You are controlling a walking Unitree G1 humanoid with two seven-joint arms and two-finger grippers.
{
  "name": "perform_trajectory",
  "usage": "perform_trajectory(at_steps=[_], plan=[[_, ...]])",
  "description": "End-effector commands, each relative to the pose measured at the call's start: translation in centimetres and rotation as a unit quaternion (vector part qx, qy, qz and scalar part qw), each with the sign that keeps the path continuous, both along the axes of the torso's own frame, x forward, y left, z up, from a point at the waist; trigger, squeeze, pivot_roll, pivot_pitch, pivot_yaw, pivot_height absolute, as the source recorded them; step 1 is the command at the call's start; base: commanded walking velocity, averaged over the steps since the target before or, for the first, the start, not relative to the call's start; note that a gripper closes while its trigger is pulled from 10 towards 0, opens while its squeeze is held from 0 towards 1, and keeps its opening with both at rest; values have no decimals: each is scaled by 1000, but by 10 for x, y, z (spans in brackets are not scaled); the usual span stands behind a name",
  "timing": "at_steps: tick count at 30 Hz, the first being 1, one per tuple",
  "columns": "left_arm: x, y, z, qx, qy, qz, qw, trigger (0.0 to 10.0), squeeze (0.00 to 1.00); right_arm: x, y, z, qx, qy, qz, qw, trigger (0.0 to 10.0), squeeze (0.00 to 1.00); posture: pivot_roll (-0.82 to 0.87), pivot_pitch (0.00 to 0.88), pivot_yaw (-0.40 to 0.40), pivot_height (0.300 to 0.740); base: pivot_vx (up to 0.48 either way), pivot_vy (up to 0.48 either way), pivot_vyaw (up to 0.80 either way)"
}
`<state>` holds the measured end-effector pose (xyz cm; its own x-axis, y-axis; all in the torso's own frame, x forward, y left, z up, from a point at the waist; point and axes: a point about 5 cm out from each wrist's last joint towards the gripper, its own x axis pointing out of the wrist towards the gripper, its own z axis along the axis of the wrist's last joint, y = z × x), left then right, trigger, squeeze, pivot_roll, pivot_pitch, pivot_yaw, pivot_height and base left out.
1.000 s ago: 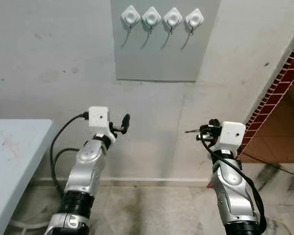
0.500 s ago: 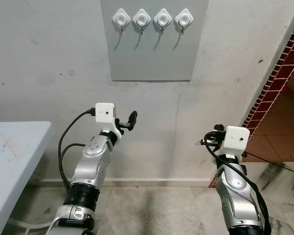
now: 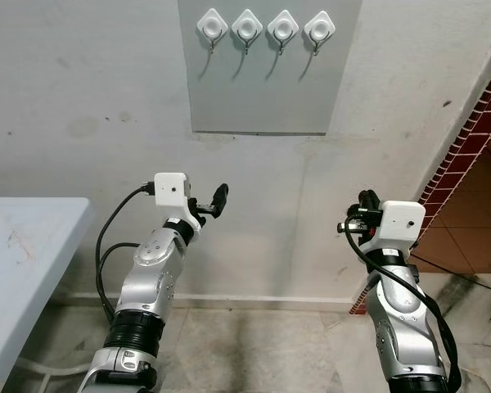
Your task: Hang keys on a hook
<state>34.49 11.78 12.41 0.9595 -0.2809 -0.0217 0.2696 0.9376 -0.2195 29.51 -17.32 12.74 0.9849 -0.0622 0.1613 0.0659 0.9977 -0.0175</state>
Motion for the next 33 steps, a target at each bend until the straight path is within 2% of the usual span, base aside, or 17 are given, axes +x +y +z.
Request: perform_trajectory(at_steps=[1,10,33], plan=[[1,2,5,-2,-12,3,1000,10000,0,0,1,6,0,-15,6,1000,10000,0,-27,0,-20,740,0,0,0],[1,2,5,-8,-10,6,1000,10000,0,0,1,4,-2,-10,10,1000,10000,0,-25,0,-28,740,115,0,0],[2,2,6,-13,-12,6,1000,10000,0,1,3,3,0,-8,11,1000,10000,0,-21,0,-31,740,380,0,0]])
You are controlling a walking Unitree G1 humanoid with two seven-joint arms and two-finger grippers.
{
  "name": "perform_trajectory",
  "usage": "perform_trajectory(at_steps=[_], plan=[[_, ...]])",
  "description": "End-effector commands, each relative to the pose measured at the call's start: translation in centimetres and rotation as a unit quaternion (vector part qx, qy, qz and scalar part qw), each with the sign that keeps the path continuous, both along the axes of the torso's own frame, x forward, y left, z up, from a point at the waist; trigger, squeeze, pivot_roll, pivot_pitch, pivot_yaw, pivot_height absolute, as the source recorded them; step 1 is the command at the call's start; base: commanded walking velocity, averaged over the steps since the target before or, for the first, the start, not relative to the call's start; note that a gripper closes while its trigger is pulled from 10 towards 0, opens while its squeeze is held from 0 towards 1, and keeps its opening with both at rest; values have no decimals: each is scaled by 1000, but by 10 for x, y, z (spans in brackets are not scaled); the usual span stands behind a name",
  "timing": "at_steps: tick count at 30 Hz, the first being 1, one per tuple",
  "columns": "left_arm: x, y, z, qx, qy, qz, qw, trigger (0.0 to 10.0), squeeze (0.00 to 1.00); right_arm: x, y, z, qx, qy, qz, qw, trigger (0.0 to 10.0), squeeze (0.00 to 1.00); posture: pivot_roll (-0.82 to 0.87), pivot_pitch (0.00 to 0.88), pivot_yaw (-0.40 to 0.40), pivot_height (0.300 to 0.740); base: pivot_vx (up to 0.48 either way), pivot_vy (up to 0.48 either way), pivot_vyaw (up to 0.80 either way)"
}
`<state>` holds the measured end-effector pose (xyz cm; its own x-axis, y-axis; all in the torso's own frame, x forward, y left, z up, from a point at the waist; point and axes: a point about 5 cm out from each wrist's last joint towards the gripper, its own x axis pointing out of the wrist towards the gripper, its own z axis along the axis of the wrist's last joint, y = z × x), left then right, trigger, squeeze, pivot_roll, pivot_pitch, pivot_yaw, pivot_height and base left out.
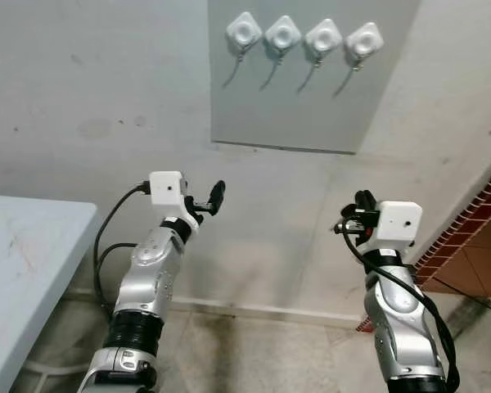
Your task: Hang keys on a hook
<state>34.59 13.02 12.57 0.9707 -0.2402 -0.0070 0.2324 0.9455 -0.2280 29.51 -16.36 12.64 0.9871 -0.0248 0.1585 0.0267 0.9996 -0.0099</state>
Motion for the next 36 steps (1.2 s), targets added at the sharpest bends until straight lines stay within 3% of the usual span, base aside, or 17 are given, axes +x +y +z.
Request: perform_trajectory(at_steps=[1,14,24,36], plan=[[1,-10,4,-7,-6,-15,1000,10000,0,1,-7,4,-3,-9,-8,1000,10000,0,-21,0,-32,740,382,0,0],[-1,-12,6,6,-20,-9,1000,10000,0,2,-6,3,-7,-5,-2,1000,10000,0,-18,0,-38,740,99,0,0],[-5,-36,22,42,-62,-83,994,10000,0,10,-4,12,-17,-14,31,999,10000,0,-19,0,-34,740,0,0,0],[-12,-72,54,51,-119,-188,974,10000,0,29,-1,51,-14,-81,72,994,10000,0,-31,0,-22,740,0,0,0]])
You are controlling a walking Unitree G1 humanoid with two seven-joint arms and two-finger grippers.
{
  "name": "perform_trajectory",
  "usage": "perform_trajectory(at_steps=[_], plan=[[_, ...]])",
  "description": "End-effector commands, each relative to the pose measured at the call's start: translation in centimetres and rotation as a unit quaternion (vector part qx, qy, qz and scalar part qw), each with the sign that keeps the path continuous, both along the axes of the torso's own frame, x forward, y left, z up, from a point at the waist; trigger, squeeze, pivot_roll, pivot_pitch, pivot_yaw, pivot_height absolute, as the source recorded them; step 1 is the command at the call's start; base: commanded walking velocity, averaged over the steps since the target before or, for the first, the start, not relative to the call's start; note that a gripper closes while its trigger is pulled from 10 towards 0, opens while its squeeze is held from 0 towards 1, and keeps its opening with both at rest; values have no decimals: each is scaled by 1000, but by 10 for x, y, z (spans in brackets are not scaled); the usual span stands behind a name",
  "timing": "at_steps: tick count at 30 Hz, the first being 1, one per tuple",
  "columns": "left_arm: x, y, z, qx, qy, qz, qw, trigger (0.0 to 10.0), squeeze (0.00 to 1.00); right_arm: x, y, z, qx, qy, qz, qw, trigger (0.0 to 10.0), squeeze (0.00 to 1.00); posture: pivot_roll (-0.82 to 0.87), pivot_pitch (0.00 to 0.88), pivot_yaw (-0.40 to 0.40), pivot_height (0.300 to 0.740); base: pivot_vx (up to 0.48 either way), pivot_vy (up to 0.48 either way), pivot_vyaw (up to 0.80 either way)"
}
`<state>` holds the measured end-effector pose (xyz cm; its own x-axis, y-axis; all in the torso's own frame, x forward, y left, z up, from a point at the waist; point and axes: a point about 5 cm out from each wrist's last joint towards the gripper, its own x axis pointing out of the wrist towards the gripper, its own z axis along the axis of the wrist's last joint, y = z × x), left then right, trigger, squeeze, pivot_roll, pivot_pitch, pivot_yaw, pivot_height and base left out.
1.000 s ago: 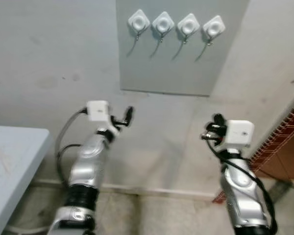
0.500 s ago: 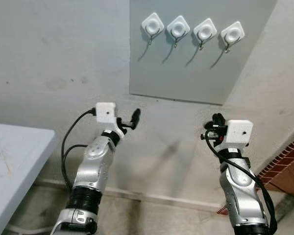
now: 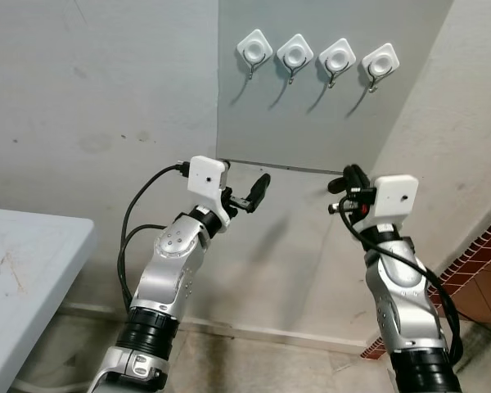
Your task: Hang keys on a hook
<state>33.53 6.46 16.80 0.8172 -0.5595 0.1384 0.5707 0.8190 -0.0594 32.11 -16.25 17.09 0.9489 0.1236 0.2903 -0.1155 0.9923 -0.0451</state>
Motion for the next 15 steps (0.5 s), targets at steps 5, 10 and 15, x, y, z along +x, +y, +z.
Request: perform_trajectory(at_steps=[5,10,15], plan=[[-5,-22,23,4,-39,-60,997,10000,0,8,-7,26,17,-51,-6,999,10000,0,-37,0,-6,740,0,0,0],[-6,-27,29,10,-50,-83,995,10000,0,8,-14,38,28,-78,-14,996,10000,0,-53,0,12,740,0,0,0],[-4,-31,34,13,-56,-95,994,10000,0,7,-20,45,37,-96,-15,995,10000,0,-60,0,21,740,0,0,0]])
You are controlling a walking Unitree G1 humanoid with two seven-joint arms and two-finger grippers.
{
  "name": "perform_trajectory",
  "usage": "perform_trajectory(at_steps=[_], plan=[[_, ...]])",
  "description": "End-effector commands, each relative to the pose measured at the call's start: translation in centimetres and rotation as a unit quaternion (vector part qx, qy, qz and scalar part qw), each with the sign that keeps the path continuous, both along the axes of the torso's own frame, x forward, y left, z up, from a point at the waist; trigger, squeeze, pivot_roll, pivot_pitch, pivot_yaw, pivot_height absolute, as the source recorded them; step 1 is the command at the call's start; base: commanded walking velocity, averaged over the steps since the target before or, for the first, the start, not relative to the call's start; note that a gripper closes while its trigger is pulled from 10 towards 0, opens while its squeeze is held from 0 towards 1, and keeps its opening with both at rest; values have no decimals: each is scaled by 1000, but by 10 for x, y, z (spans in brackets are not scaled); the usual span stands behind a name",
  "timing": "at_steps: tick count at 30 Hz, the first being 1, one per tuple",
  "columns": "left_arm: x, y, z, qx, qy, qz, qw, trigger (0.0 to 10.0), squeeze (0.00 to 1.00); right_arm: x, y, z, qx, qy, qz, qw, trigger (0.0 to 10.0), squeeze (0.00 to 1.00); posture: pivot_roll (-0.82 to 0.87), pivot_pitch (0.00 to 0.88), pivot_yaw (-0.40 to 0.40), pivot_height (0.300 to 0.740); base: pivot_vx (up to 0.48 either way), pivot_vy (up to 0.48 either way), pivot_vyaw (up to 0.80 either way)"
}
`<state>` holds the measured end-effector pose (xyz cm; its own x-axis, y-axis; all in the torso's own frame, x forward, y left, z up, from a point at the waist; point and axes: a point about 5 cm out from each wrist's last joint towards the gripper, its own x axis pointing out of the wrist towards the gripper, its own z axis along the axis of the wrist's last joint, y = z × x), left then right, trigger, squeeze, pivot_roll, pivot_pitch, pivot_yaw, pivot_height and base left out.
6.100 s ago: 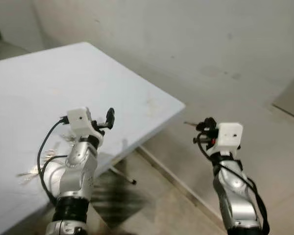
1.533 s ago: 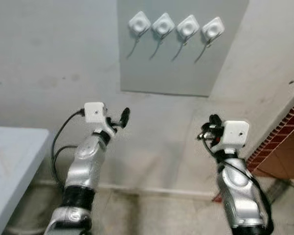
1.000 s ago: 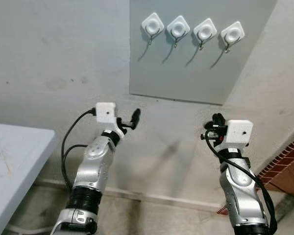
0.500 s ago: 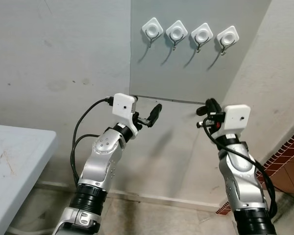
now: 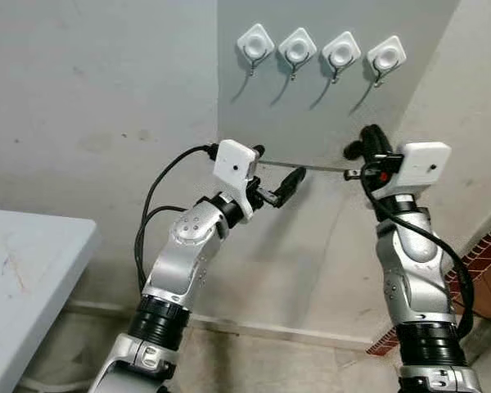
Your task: Hang keys on a hook
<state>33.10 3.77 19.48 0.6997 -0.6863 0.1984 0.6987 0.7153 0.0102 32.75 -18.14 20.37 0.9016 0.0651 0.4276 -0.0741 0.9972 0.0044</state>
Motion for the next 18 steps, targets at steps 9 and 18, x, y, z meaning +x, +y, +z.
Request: perform_trajectory(at_steps=[9,18], plan=[[1,-9,14,8,-21,-33,999,10000,0,-1,1,27,12,-61,47,997,10000,0,-65,0,24,740,0,0,0],[4,-11,20,1,-27,-36,999,10000,0,8,8,37,20,-72,89,993,10000,0,-61,0,14,740,0,0,0]])
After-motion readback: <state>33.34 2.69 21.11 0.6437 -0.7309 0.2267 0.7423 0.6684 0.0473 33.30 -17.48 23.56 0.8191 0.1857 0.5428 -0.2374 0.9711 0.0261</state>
